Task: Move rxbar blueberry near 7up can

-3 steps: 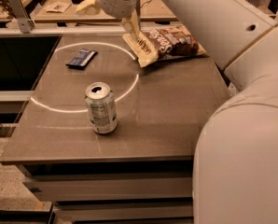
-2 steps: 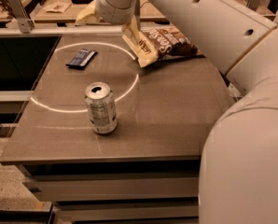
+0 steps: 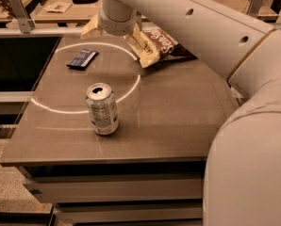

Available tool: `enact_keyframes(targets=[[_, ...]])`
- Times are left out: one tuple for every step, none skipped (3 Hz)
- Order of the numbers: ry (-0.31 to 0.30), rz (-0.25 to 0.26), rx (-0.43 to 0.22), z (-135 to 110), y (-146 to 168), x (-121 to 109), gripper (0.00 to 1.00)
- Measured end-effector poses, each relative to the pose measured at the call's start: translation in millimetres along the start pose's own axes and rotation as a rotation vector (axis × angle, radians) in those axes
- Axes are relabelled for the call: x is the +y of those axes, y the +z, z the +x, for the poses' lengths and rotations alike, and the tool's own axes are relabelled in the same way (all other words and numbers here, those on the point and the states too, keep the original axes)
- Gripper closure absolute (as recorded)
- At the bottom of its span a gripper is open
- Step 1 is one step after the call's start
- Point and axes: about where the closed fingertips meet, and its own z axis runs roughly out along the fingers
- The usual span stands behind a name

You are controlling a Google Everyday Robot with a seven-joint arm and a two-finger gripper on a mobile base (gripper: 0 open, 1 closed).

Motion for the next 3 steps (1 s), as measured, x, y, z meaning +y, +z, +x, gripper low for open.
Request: enact_keyframes(targets=[[0.001, 0.000, 0.000, 0.0, 0.1, 0.0, 0.00], [0.031, 0.006, -0.010, 1.2, 1.6, 1.2, 0.00], [0.055, 0.017, -0.031, 2.9, 4.6, -1.6, 0.00]])
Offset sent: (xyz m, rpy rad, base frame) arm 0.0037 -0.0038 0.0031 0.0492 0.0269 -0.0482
